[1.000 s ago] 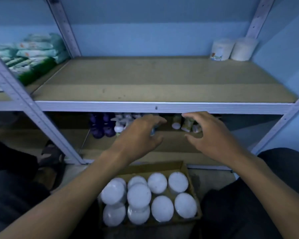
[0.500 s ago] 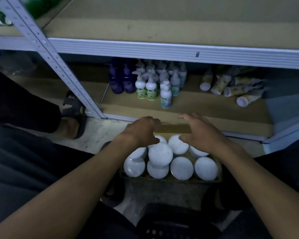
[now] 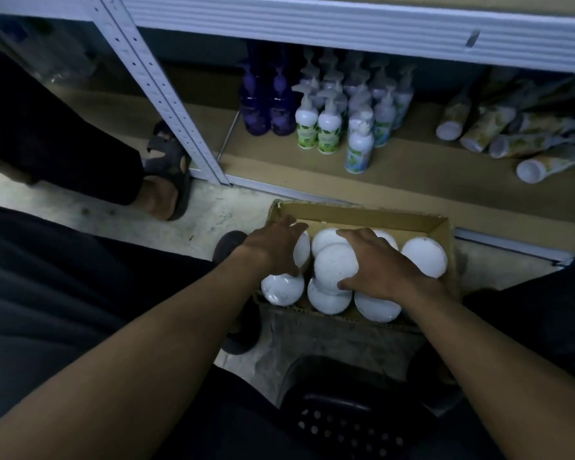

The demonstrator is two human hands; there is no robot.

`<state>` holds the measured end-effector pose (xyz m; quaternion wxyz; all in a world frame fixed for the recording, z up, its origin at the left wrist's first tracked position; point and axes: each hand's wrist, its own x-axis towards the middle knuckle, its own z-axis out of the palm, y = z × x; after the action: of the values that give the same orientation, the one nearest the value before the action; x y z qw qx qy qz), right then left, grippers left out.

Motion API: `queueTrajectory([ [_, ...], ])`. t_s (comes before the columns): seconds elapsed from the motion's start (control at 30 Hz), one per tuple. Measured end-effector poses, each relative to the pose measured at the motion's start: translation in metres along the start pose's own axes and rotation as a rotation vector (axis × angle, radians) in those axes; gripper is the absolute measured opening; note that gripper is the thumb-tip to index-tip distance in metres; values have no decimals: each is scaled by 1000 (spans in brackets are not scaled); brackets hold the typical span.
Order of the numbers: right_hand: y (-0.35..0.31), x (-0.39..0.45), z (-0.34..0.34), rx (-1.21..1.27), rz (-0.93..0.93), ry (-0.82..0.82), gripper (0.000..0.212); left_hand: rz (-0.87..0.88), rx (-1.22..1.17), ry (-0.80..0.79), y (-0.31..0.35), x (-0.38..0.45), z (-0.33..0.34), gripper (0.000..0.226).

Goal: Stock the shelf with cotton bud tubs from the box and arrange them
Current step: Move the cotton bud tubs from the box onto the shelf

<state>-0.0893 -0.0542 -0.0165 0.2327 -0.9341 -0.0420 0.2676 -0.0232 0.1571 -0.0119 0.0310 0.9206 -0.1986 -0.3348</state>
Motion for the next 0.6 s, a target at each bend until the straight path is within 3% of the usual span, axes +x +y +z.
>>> queueTrajectory([
  [0.4,4,7,30,-62,-13,-20,111,-58,25,10,0,12,23,107],
  [0.6,1,2,34,-97,-76,-4,104,-49,43,22,8,11,19,104],
])
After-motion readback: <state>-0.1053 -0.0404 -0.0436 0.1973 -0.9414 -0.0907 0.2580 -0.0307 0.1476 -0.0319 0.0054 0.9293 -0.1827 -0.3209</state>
